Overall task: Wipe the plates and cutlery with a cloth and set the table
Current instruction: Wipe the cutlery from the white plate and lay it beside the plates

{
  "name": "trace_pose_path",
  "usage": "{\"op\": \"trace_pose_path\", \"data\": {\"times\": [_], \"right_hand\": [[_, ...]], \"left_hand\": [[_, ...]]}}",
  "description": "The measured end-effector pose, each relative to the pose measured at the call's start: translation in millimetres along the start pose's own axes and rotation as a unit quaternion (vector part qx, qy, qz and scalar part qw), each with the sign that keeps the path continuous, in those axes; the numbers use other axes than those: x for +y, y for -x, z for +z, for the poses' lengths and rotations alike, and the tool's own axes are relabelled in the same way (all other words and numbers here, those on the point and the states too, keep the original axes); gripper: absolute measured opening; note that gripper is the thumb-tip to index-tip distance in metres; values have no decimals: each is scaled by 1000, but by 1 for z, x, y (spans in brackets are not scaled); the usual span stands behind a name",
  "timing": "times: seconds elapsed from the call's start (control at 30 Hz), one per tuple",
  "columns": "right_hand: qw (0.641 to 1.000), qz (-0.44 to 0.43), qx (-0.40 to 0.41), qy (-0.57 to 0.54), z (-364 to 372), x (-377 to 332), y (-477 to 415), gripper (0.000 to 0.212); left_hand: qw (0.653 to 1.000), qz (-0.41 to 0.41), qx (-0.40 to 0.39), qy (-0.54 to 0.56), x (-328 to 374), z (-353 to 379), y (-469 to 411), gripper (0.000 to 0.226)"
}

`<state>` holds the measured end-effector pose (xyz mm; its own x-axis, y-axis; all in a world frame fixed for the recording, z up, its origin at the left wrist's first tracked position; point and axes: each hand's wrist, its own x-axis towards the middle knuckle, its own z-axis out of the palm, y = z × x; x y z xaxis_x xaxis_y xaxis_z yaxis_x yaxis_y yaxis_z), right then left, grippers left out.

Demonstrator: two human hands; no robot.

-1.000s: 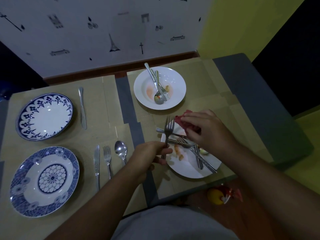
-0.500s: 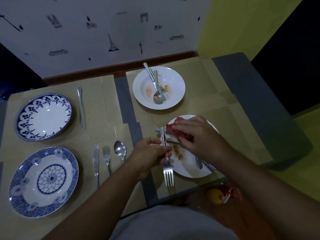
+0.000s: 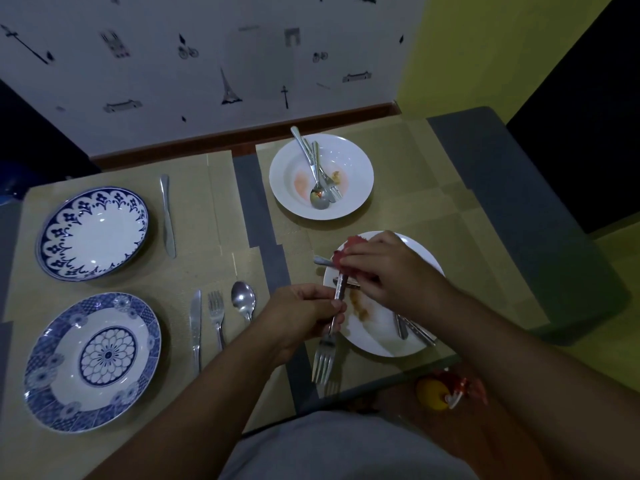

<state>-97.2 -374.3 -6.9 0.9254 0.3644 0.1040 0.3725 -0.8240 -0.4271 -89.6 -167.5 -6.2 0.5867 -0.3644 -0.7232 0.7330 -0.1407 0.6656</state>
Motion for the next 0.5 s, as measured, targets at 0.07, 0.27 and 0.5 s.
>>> {"op": "trace_pose_path", "data": {"times": [0.07, 0.27, 0.5], "right_hand": [[1000, 6, 17, 0, -1, 4, -4, 36], [997, 58, 51, 1, -8, 5, -2, 40], [998, 45, -6, -39, 12, -12, -11, 35]], "left_hand": [[1000, 2, 4, 2, -3, 0, 0, 12], [1000, 15, 24, 11, -4, -9, -3, 14], [995, 26, 83, 53, 4, -43, -7, 15]]}}
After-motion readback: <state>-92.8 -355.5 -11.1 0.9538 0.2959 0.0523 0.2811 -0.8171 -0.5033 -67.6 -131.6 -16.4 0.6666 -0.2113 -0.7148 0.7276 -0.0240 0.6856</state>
